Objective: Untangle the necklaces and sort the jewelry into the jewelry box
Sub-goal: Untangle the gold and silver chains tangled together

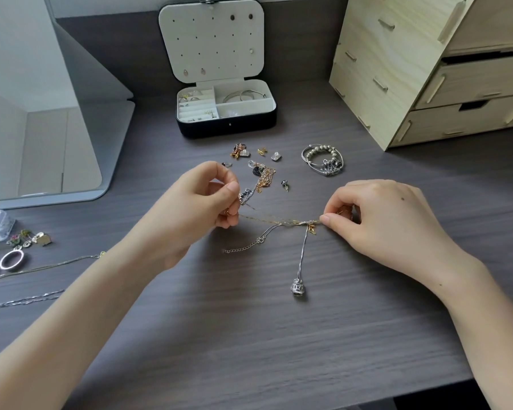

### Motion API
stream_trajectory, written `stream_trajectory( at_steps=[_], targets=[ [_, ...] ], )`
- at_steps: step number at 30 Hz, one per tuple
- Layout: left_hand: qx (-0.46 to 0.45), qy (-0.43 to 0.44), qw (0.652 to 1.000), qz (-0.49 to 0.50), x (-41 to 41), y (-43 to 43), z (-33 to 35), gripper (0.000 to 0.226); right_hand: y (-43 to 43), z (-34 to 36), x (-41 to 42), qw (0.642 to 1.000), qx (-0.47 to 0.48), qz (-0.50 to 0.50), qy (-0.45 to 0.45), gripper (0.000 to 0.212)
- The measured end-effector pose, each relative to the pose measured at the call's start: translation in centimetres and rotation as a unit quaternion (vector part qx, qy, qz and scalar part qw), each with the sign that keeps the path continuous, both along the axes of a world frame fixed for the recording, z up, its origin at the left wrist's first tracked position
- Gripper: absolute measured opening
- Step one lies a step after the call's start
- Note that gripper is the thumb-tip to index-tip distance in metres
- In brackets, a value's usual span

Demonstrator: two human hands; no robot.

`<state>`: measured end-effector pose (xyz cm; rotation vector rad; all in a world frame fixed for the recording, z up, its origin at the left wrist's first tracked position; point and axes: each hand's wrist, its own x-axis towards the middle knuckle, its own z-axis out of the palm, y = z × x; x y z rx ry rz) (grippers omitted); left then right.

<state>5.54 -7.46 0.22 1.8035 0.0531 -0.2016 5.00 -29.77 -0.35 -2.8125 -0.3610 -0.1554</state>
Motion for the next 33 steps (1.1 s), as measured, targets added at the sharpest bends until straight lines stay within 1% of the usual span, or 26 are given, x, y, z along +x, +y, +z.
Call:
stream_trajectory(
  at_steps=[3,6,9,13,17,24,27,30,33],
  targets=[
    [-0.072,0.038,0.997,0.002,-0.5,-0.1,0.5,0.016,0.0,0.0,-0.1,1.000,0.003,0.001,-0.002,0.012],
    [-0.120,0.055,0.991,-0.026,-1.2,-0.2,1.1,0.009,0.0,0.0,0.0,1.000,-0.001,0.000,-0.004,0.012],
    [-0.146,0.061,0.986,-0.050,-1.9,-0.5,1.4,0.018,0.0,0.0,0.0,1.000,-0.004,0.003,-0.007,0.012],
    [-0.102,0.038,0.994,-0.033,-2.6,-0.8,1.2,0.019,0.1,0.0,-0.1,1.000,-0.008,0.007,-0.013,0.011],
    [-0.086,0.015,0.996,-0.034,-3.2,-0.8,1.1,0.024,0.1,0.0,-0.1,1.000,-0.011,0.011,-0.018,0.011],
    [-0.083,0.014,0.996,-0.040,-3.8,-0.8,0.7,0.039,0.3,0.0,-0.2,0.999,-0.025,0.023,-0.021,0.008],
    [-0.092,0.018,0.995,-0.027,-4.0,-0.8,0.6,0.041,0.9,0.1,-0.3,0.997,-0.015,0.034,-0.066,0.007],
    [-0.100,0.023,0.995,-0.008,-4.2,-0.8,0.4,0.041,2.3,0.4,-1.0,0.990,0.043,0.080,-0.110,0.010],
    [-0.086,0.019,0.996,0.008,-4.3,-0.6,0.1,0.040,4.2,-0.1,-1.4,0.979,0.052,0.152,-0.125,0.019]
  ],
)
